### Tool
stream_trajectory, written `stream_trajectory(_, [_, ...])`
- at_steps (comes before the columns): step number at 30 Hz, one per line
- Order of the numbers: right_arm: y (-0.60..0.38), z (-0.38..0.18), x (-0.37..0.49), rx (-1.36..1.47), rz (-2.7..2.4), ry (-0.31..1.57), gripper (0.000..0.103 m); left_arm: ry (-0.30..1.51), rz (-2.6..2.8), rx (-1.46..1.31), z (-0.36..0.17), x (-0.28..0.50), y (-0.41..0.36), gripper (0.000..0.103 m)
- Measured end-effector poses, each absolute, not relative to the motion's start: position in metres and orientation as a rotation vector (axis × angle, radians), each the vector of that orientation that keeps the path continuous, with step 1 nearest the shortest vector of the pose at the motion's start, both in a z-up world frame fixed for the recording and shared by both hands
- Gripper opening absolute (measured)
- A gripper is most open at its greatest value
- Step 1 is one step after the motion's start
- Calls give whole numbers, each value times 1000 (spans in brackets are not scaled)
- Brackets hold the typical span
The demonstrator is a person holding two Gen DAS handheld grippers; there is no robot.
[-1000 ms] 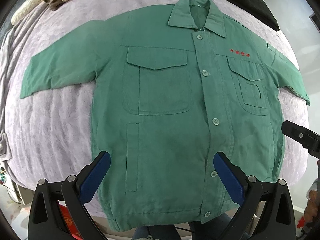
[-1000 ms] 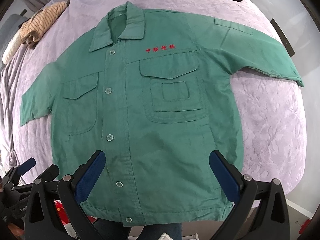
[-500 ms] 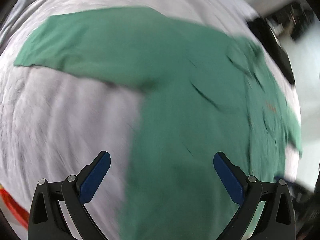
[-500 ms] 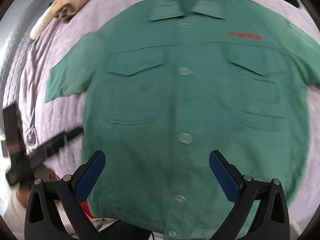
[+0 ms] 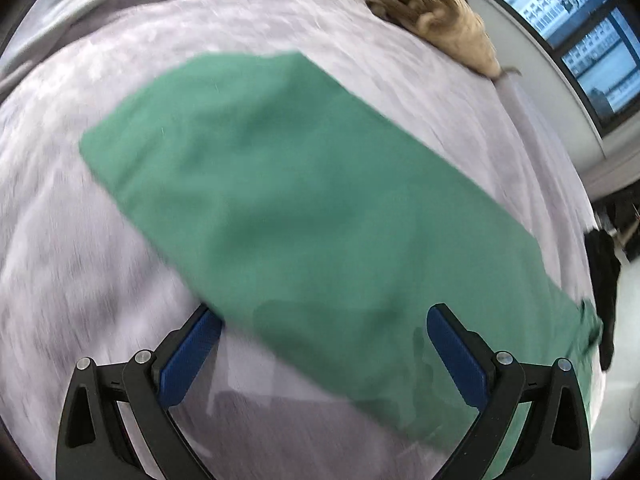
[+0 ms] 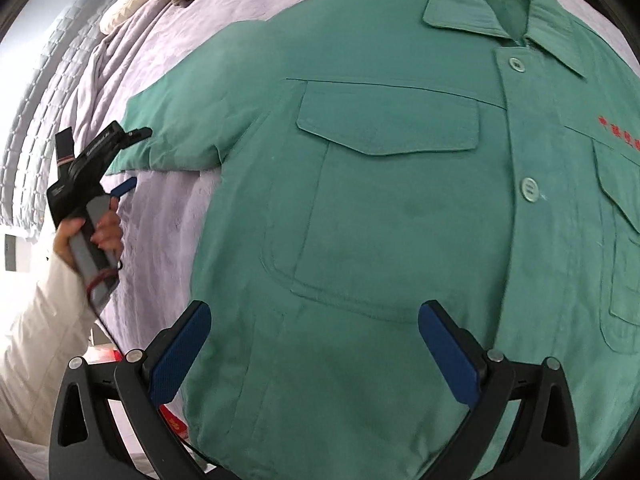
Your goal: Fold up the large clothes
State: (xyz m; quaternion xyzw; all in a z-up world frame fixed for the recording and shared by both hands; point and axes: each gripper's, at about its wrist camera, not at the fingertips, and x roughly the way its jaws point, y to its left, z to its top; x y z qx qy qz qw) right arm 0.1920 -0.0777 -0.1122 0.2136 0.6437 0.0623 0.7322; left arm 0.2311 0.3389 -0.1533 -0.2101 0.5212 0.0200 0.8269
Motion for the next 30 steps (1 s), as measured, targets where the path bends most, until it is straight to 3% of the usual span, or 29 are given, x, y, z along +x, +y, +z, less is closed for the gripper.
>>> stream_trajectory(2, [-78,-112,194,465,132,1414,103,1086,85,-422,-151,237,343,84])
stream_trajectory(4, [-78,-113,195,464,128,1414,103,1100,122,-418,-152,243,351,42])
stream_trajectory(5, [-78,-113,196,467,127,1414,103,1100,125,-445,-153,244,356,31])
stream_trajectory(6, [-78,-112,196,469,126,1412,103,1094,111,-475,-153,245,361,9])
stream_trajectory(7, [-77,-113,195,470,125,1409,103,1087,89,-507,-153,245,365,5])
stream_trajectory(15, [-94,-104,180,486,87,1335,103,912,-108,-383,-81,240,303,4])
stream_trajectory(23, [-153,-86,148,563,2,1226,103,784,-609,-262,3,226,121,4])
stream_trajectory(26, [-189,-78,127,590,-67,1170,103,797,-713,-122,-4,206,27,4])
stream_trajectory(30, [-235,-82,99,639,-171,1145,103,897,-750,54,-57,182,-67,4])
